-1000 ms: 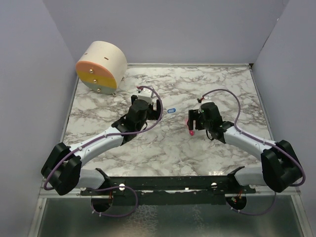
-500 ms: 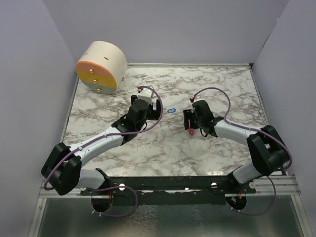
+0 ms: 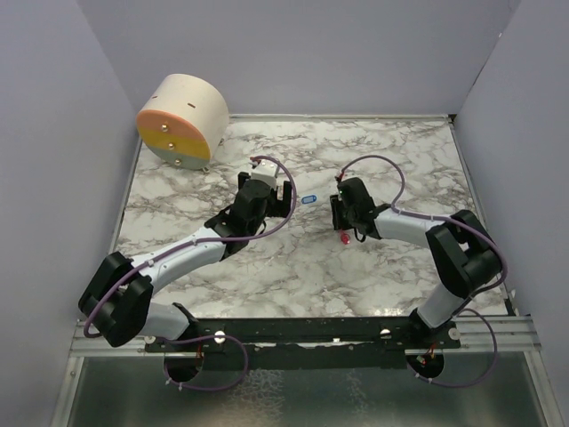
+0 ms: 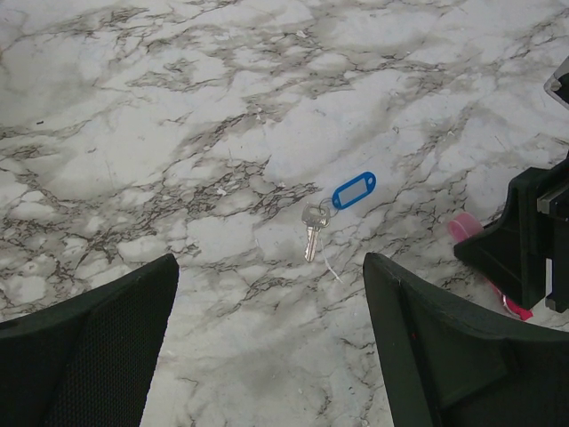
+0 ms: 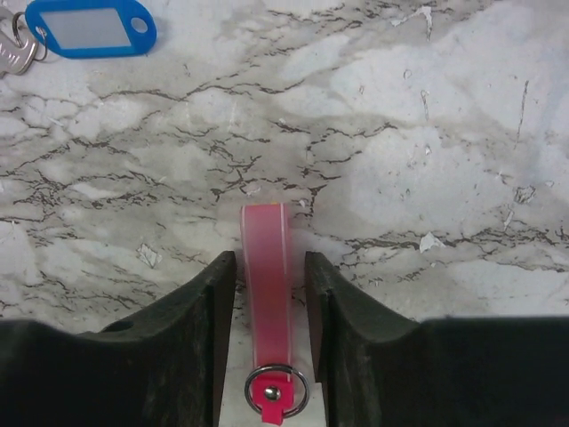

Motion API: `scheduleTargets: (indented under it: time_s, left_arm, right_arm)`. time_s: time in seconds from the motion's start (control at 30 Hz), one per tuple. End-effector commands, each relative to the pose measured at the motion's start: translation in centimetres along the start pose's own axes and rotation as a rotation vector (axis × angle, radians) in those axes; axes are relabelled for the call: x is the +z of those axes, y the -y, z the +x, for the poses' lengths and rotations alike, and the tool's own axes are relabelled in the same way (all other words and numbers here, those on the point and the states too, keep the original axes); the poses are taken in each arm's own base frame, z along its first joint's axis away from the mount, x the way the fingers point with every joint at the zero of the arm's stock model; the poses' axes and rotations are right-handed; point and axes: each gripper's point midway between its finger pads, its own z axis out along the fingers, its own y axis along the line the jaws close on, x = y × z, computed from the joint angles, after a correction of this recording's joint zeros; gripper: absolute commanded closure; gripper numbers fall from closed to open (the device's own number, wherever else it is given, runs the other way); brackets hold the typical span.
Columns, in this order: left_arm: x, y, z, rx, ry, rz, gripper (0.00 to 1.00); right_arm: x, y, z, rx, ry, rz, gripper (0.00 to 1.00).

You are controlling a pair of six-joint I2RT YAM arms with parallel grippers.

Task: Put the keys on the keyring

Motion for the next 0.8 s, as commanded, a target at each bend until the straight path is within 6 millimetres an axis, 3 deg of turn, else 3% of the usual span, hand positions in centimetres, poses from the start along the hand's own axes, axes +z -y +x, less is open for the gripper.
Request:
scheduleTargets:
  time_s: [0.0, 0.07, 0.1, 0.2, 0.33, 0.4, 0.5, 0.77]
  left_arm:
    - [0.3, 0.1, -1.2, 0.007, 0.037, -0.013, 0.13]
    - [0.4, 0.2, -1.3, 0.009, 0.038, -0.013, 0.13]
    - [0.3, 0.1, -1.3, 0.01, 0.038, -0.014, 0.13]
    - [0.3, 0.1, -1.3, 0.01, 0.041, -0.013, 0.13]
    - [0.3, 0.3, -1.4, 0.008, 0.047, -0.005, 0.13]
    - [0.3, 0.5, -1.5, 0.005, 0.051, 0.009, 0.13]
    - [0.1, 1.2, -1.6, -0.002, 0.054, 0.047, 0.13]
    - [-0.9, 1.9, -2.3, -0.02, 0.073, 0.102, 0.13]
  right_arm:
    - [0.7, -0.4, -1.8, -0.001, 0.043, 0.016, 0.71]
    - [0.5, -0.4, -2.5, -0.004, 0.064, 0.03, 0.93]
    - [0.1, -0.3, -3.3, 0.002, 0.092, 0.044, 0.98]
    - [-2.7, -0.9, -6.7, 0.004, 0.236, 0.015, 0.99]
    - [-9.9, -2.1, -12.3, 0.024, 0.543, -0.122, 0.99]
    - [-13.6, -2.6, -14.1, 0.039, 0.684, -0.192, 0.99]
    - [-17.2, -2.8, -14.9, 0.049, 0.823, -0.262, 0.99]
    - [-19.9, -2.4, -15.0, 0.045, 0.931, -0.288, 0.99]
